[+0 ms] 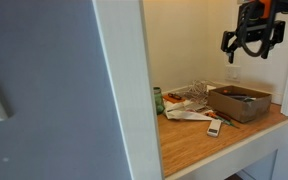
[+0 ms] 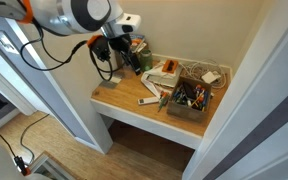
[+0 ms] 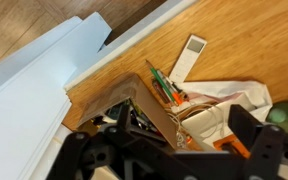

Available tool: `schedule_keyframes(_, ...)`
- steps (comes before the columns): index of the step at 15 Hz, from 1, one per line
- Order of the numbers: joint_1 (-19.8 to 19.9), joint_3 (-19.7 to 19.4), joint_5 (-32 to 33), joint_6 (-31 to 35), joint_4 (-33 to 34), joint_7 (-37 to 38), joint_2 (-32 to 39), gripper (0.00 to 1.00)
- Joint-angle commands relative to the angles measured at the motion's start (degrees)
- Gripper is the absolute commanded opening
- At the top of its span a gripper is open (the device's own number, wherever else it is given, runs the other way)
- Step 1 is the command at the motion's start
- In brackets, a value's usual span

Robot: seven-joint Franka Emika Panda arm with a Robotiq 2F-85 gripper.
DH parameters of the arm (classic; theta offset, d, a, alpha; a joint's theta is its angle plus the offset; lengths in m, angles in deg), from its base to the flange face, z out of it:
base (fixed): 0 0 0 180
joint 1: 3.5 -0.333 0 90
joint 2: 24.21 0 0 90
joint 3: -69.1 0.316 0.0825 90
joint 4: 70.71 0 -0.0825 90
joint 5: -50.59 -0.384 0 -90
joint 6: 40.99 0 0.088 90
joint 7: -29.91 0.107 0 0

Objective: Take the black thing out of the box

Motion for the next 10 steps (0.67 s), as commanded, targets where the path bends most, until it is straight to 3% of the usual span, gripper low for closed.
schedule_keyframes(1, 2.4, -2.3, 1.5, 5.4, 4.2, 8.1, 6.7, 1.0)
schedule_keyframes(5, 3.7, -5.3, 3.1, 10.8, 6.6, 18.4, 13.3, 1.0)
schedule_keyframes(10, 2.5, -10.0, 8.9, 16.1, 9.1, 35.3, 20.3, 1.0)
